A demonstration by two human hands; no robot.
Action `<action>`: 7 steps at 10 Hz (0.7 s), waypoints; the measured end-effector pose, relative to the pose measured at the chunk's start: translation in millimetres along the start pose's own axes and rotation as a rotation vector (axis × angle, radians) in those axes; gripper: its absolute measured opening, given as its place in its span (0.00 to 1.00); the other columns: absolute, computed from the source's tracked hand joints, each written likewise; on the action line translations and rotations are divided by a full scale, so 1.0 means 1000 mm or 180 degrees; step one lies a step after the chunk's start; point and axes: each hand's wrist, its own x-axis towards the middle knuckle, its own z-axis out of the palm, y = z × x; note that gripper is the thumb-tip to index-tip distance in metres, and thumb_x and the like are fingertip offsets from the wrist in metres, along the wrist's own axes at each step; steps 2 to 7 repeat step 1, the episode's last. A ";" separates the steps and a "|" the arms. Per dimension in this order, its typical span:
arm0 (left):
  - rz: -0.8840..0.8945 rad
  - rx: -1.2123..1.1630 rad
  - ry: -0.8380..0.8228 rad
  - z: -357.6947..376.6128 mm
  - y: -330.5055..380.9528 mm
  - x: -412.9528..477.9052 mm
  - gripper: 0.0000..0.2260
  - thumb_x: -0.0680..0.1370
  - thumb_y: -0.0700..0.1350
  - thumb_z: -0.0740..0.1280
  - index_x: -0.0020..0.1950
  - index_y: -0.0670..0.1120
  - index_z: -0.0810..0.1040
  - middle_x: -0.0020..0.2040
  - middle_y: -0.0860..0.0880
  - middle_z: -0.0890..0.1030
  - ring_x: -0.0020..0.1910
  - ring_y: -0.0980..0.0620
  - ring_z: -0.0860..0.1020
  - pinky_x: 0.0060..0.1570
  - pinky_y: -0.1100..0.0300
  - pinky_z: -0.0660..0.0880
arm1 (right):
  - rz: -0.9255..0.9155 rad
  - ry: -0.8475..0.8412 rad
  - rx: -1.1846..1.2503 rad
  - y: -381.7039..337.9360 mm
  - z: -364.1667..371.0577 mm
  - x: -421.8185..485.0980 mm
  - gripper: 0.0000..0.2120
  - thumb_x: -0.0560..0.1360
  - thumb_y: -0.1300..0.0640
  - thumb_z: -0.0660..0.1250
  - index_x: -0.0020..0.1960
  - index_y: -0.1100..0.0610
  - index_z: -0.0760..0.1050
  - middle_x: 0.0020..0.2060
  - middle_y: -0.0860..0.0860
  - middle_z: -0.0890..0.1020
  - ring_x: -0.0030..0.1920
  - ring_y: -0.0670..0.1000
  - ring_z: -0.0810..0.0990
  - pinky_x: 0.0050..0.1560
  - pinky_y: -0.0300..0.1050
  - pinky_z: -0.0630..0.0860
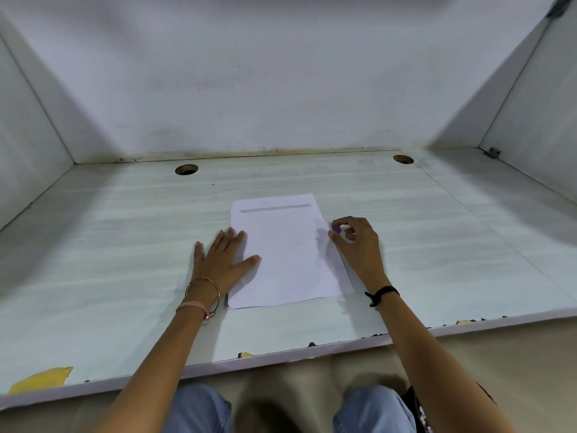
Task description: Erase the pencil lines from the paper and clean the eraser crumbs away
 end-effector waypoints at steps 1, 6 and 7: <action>0.0038 -0.0513 0.0304 -0.002 0.000 0.003 0.34 0.76 0.67 0.53 0.79 0.54 0.56 0.80 0.53 0.52 0.79 0.55 0.49 0.74 0.46 0.37 | -0.0063 0.0176 0.0112 -0.005 0.000 0.004 0.06 0.74 0.58 0.70 0.51 0.53 0.80 0.54 0.49 0.78 0.51 0.47 0.77 0.47 0.22 0.69; 0.0038 -0.0513 0.0304 -0.002 0.000 0.003 0.34 0.76 0.67 0.53 0.79 0.54 0.56 0.80 0.53 0.52 0.79 0.55 0.49 0.74 0.46 0.37 | -0.0063 0.0176 0.0112 -0.005 0.000 0.004 0.06 0.74 0.58 0.70 0.51 0.53 0.80 0.54 0.49 0.78 0.51 0.47 0.77 0.47 0.22 0.69; 0.0038 -0.0513 0.0304 -0.002 0.000 0.003 0.34 0.76 0.67 0.53 0.79 0.54 0.56 0.80 0.53 0.52 0.79 0.55 0.49 0.74 0.46 0.37 | -0.0063 0.0176 0.0112 -0.005 0.000 0.004 0.06 0.74 0.58 0.70 0.51 0.53 0.80 0.54 0.49 0.78 0.51 0.47 0.77 0.47 0.22 0.69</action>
